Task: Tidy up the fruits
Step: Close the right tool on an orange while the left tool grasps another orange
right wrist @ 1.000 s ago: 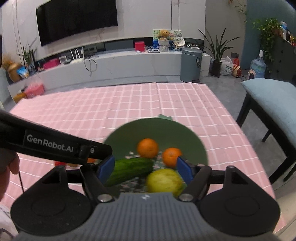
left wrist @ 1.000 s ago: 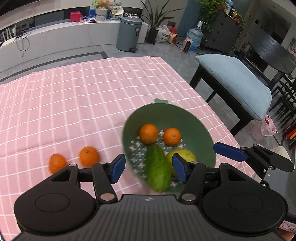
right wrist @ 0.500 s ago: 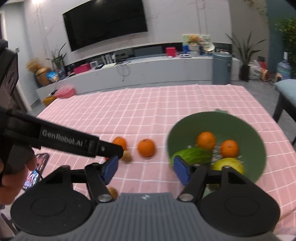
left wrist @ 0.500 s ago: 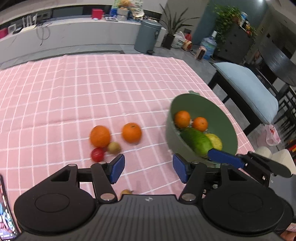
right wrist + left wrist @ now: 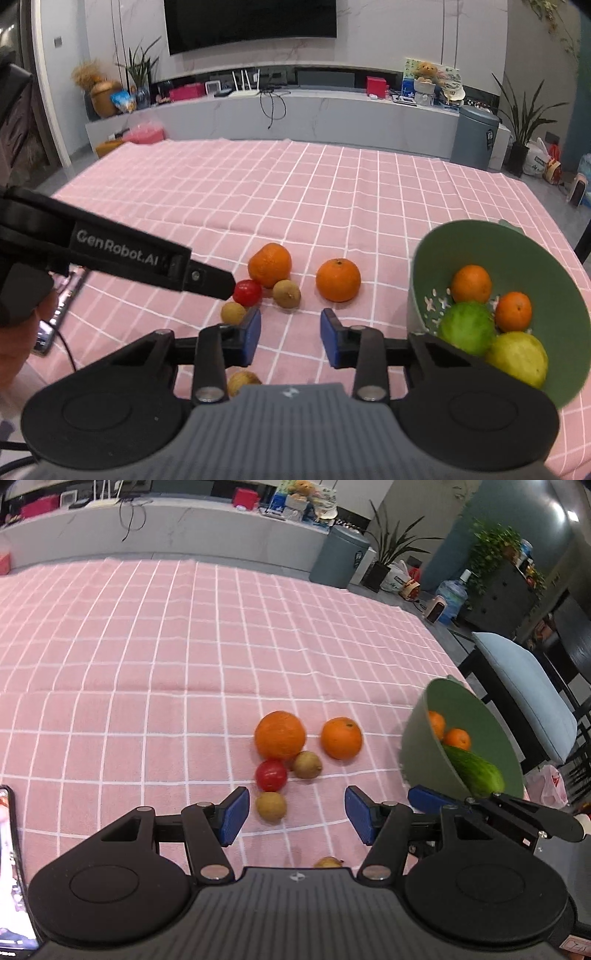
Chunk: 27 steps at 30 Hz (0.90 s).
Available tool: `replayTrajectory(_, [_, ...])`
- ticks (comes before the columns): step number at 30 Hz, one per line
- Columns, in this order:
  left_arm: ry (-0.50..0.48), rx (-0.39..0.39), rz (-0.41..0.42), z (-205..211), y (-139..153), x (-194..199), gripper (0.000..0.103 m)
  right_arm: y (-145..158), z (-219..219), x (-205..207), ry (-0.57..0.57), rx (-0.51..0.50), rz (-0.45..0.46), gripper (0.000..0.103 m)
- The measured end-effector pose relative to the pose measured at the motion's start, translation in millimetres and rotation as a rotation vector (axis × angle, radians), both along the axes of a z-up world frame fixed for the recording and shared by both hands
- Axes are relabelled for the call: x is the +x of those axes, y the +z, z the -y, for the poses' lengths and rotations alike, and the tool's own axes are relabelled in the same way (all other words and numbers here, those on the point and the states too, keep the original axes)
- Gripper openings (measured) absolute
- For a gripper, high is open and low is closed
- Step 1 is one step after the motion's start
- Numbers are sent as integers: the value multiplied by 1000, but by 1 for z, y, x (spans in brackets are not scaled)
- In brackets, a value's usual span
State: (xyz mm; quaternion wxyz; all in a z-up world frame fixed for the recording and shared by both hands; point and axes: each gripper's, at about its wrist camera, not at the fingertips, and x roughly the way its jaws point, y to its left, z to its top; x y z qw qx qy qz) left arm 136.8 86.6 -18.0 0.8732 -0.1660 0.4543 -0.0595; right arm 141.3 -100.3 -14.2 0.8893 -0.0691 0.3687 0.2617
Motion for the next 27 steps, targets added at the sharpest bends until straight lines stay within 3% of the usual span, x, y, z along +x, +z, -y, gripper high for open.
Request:
replayTrajectory(11, [24, -26, 30, -6, -17, 34, 70, -16, -19, 36, -14, -114, 39, 32])
replayTrajectory(27, [38, -62, 54, -5, -34, 58, 70, -39, -44, 57, 115, -296, 141, 32])
